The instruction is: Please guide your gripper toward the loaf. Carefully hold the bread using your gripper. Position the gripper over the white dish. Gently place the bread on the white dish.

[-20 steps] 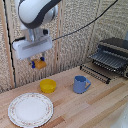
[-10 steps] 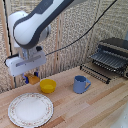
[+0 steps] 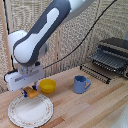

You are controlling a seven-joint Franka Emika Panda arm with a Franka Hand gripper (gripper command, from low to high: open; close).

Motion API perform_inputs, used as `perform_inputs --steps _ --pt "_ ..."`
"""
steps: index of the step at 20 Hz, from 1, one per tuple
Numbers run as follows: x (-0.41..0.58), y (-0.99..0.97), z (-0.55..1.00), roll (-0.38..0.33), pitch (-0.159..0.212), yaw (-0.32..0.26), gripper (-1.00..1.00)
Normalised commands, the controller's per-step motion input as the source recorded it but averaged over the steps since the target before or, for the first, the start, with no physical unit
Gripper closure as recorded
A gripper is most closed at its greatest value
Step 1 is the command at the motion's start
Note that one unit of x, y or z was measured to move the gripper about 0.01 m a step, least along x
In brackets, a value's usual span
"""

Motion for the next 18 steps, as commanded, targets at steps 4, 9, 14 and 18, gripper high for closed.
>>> perform_inputs --steps 4,9,14,18 --pt "0.229 -0.09 -0.3 -0.014 -0.005 0.075 1.0" --pt "0.23 -0.01 -0.39 -0.012 -0.033 0.083 1.0" --pt "0.107 0.02 -0.36 -0.017 -0.018 0.065 1.0" --pt "0.035 -0.01 0.08 0.0 0.0 0.029 1.0"
